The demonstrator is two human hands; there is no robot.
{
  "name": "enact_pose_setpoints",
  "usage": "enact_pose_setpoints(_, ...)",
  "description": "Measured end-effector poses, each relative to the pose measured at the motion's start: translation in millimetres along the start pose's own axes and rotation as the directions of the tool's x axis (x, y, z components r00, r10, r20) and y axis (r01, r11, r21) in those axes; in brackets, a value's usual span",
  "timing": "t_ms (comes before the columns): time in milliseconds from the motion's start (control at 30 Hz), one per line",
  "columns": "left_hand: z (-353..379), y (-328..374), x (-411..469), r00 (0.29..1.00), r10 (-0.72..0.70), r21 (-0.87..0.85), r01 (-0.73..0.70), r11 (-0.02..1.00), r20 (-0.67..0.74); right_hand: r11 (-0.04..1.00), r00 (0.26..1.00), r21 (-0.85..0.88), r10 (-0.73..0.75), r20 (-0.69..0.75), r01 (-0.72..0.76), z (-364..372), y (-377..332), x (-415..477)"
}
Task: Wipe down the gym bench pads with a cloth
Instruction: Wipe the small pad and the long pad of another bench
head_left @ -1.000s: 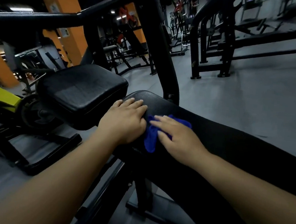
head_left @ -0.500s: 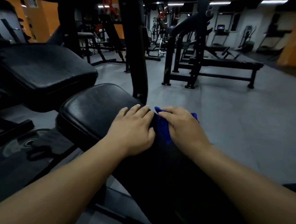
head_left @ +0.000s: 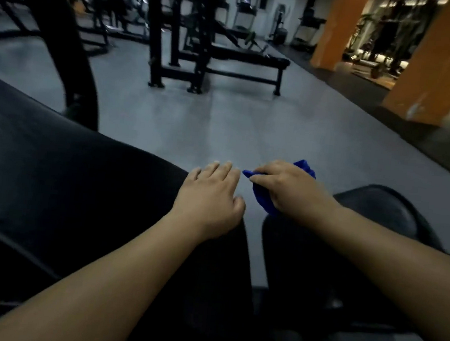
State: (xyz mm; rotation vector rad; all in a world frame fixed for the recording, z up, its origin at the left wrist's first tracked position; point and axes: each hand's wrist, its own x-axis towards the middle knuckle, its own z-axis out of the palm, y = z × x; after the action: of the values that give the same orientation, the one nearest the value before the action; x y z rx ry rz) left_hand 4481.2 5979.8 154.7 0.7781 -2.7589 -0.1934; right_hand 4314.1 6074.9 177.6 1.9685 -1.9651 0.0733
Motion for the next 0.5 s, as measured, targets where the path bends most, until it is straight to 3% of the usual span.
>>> enact_pose_setpoints(200,91.1,52.9,1.0,0.99,0.029,-0.203,-0.001,0.979,0.138,0.992,0.957,-0.012,0.128,0.259,-0.129,37.1,23.3,-40.0)
enact_pose_setpoints(300,121.2,59.5,3.9,0.98,0.037,-0.218,0.007,0.976,0.198,0.986,0.912,-0.06,0.166,0.375,-0.155,56.4,28.1,-49.8)
enact_pose_setpoints(500,163.8,55.6,24.9,0.951,0.039,-0.299,0.058,0.953,0.308,0.953,0.824,-0.24,0.284,0.49,-0.185,87.5,41.5,-63.7)
